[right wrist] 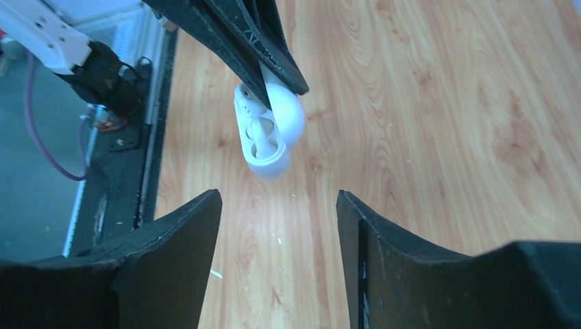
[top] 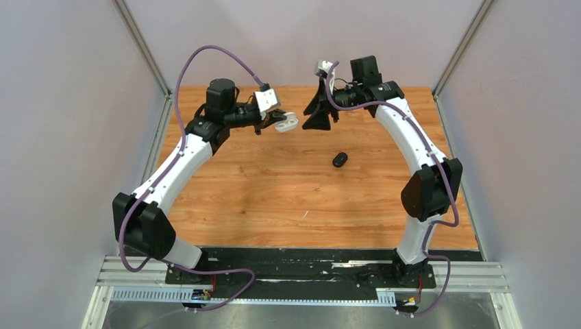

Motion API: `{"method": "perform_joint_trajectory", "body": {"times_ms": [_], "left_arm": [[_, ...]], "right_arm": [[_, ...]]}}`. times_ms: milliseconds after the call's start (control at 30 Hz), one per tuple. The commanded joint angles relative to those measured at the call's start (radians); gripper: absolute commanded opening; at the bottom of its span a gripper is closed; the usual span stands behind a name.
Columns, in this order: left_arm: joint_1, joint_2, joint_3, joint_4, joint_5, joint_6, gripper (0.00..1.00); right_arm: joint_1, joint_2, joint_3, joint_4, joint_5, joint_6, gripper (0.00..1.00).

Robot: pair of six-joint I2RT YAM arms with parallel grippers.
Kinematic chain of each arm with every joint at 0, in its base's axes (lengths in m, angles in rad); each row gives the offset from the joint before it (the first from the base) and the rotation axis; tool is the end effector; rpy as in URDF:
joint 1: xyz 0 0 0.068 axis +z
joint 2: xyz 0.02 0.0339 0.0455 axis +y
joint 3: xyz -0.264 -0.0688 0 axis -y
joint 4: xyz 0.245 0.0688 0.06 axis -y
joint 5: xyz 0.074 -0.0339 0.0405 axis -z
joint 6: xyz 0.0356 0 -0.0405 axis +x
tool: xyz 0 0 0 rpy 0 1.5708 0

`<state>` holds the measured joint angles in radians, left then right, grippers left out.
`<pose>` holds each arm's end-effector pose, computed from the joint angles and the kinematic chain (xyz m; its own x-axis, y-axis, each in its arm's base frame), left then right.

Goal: Insert the wireless bluetooth earbuds into the charging case
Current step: Insert the right earbud into the right side groove of the charging case, then pass from the left arm to the right

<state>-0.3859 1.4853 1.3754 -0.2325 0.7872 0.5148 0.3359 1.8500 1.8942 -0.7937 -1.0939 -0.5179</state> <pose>0.3064 -0.1517 0.3760 0.1644 0.3083 -0.9370 0.9225 0.2883 0.2568 0.3682 0.1620 0.3765 -0.1800 -0.3035 -0.9357 -0.9834 0.0791 0.1635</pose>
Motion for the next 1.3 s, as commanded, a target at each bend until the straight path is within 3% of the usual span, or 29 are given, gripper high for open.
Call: {"method": "perform_joint_trajectory", "body": {"times_ms": [0,267,400,667,867,967,1067,1100,1167,1267], "left_arm": [[-0.004,-0.052,-0.025,0.185,0.001,-0.073,0.0],[-0.003,-0.024,-0.001,0.249,0.028,-0.152,0.0],[-0.004,-0.01,0.015,0.238,0.026,-0.15,0.0],[-0.005,0.016,0.036,0.198,0.002,-0.148,0.0],[-0.005,0.03,0.051,0.212,-0.017,-0.167,0.0],[-0.005,0.029,0.053,0.216,-0.016,-0.175,0.0],[-0.005,0.028,0.057,0.211,-0.015,-0.185,0.0],[-0.005,0.027,0.061,0.205,-0.015,-0.187,0.0],[-0.005,0.025,0.073,0.192,-0.027,-0.198,0.04],[-0.005,0.018,0.102,0.179,-0.052,-0.202,0.26]], "right_arm": [[0.008,0.078,0.082,0.088,-0.19,0.143,0.63],[0.018,0.159,0.131,0.208,-0.264,0.336,0.59],[0.017,0.164,0.12,0.246,-0.276,0.391,0.49],[0.016,0.166,0.109,0.287,-0.318,0.443,0.45],[0.015,0.178,0.097,0.32,-0.326,0.502,0.28],[0.013,0.178,0.089,0.339,-0.318,0.536,0.27],[0.012,0.178,0.085,0.353,-0.312,0.55,0.09],[0.012,0.178,0.083,0.357,-0.311,0.555,0.07],[0.013,0.178,0.076,0.363,-0.314,0.56,0.05],[0.012,0.183,0.073,0.373,-0.323,0.563,0.0]]}}
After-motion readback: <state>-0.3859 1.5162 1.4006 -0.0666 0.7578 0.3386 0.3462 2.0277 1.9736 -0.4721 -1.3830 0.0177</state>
